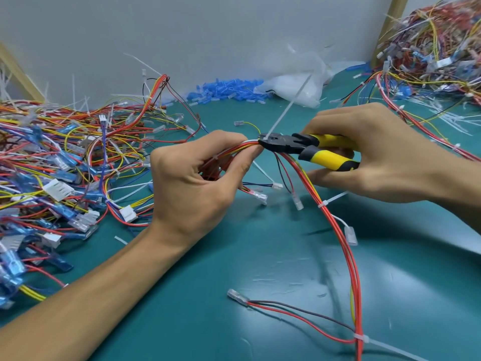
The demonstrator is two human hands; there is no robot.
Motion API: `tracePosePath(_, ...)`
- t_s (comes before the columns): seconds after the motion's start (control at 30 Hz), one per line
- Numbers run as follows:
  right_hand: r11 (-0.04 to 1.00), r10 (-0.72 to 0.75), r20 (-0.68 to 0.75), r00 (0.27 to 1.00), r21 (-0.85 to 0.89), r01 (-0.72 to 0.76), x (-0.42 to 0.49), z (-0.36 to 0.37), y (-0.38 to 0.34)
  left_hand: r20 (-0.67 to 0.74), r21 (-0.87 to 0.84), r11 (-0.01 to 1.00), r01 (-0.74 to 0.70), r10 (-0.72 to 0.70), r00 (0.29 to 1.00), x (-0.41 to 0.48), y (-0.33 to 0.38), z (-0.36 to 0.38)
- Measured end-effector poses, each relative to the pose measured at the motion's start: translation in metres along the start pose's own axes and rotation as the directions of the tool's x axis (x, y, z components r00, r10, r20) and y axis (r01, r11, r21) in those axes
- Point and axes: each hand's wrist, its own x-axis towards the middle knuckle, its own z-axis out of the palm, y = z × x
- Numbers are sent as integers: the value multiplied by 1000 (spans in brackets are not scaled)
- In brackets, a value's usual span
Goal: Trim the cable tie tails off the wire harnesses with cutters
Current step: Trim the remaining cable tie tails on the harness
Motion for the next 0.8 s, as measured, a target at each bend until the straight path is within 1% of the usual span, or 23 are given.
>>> tracePosePath(0.07,1000,14,7,1000,6,-14,0,-1,0,-2,-6,1000,25,-25,1000,-1,1,0)
tracePosePath(0.13,999,30,25,999,17,-30,0,-1,-1,-1,-6,1000,7,-7,1000,2,3,0)
tracePosePath(0.23,998,40,29,999,45,-41,0,-2,-2,23,2,1000,26,-26,999,3,2,0)
tracePosePath(0.33,994,73,17,997,79,-74,-1,-3,-1,15,-14,1000,24,-23,1000,3,4,-1)
tracePosePath(0.4,992,91,39,995,87,-94,-2,-4,0,8,-30,999,21,-20,1000,1,6,-2)
tracePosePath(0.5,992,91,66,994,85,-97,-2,-6,0,14,-41,999,23,-23,1000,-1,9,-2)
tracePosePath(0.7,994,90,55,994,60,-93,-2,-7,-2,29,-30,999,42,-42,999,0,10,-3)
tracePosePath(0.8,997,66,61,996,22,-67,-1,-6,-2,36,-37,999,32,-31,999,0,10,-3)
